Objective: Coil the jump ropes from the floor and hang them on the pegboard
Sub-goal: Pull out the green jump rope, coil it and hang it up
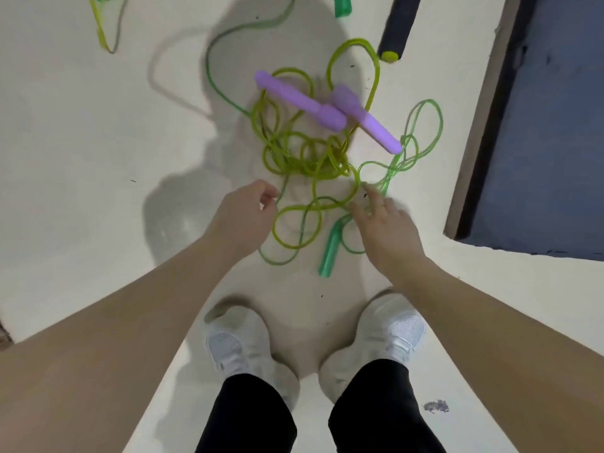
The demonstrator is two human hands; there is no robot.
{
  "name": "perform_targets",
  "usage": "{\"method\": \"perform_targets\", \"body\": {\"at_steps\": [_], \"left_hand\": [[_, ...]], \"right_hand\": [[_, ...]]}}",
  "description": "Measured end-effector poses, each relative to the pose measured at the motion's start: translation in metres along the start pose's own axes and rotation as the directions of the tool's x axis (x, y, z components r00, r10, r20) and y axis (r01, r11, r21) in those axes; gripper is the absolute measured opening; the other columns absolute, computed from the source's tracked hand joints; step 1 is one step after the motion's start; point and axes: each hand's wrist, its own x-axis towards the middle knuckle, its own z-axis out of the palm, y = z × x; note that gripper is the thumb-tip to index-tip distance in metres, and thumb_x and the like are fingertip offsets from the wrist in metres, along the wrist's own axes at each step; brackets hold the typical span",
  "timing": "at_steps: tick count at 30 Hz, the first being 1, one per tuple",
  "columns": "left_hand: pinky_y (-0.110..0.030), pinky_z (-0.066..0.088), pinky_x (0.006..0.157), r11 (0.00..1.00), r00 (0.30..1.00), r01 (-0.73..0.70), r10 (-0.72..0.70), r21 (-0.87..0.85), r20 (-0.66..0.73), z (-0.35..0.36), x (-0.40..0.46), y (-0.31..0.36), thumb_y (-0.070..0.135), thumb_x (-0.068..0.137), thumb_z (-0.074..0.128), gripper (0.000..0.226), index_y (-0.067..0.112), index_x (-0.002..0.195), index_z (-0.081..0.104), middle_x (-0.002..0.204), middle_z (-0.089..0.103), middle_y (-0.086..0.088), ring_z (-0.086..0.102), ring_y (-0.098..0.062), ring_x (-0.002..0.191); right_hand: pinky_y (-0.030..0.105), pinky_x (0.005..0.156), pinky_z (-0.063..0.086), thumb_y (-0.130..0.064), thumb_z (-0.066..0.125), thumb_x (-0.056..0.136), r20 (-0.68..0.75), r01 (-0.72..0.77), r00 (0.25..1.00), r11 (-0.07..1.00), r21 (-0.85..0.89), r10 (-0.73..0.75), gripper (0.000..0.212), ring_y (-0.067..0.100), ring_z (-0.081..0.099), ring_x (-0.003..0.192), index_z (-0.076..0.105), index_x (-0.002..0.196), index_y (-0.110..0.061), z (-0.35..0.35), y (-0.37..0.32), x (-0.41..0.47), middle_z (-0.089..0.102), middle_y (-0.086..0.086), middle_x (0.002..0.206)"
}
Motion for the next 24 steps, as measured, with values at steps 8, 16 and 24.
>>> {"method": "perform_targets", "body": {"at_steps": [8,16,24], "left_hand": [[-0.021,0.041,0.074,0.998,1.000,0.012,-0.011,-0.069,0.022,0.015,0.007,-0.015,0.012,0.090,0.047,0.017,0.018,0.098,0.061,0.099,0.066,-0.005,0.063,-0.024,0.086],[-0.011,0.039,0.074,0.979,0.937,-0.186,0.202,-0.082,0.287,-0.061,-0.051,0.077,-0.001,0.093,0.037,0.049,0.018,0.138,0.039,0.122,0.050,-0.002,0.053,-0.017,0.096],[-0.017,0.038,0.064,0.931,0.880,-0.338,0.365,-0.140,0.304,-0.192,-0.164,0.198,0.016,0.089,0.050,0.012,0.017,0.084,0.062,0.065,0.053,0.013,0.051,-0.005,0.071]], "right_hand": [[0.034,0.078,0.032,-0.010,0.044,0.074,-0.151,0.112,0.976,0.958,-0.263,-0.156,0.027,0.029,0.043,0.097,0.067,0.088,-0.010,0.022,0.016,0.016,0.062,0.014,0.105],[0.040,0.068,0.046,-0.021,0.041,0.093,-0.056,0.176,0.984,0.847,0.502,-0.171,0.016,0.033,0.052,0.069,0.050,0.095,-0.008,-0.126,0.002,-0.038,0.056,0.011,0.075],[0.016,0.056,0.035,-0.013,0.046,0.095,-0.156,0.283,0.958,0.687,0.670,-0.242,0.012,0.005,0.044,0.058,0.057,0.089,-0.014,-0.354,-0.002,-0.140,0.051,-0.009,0.069]]}}
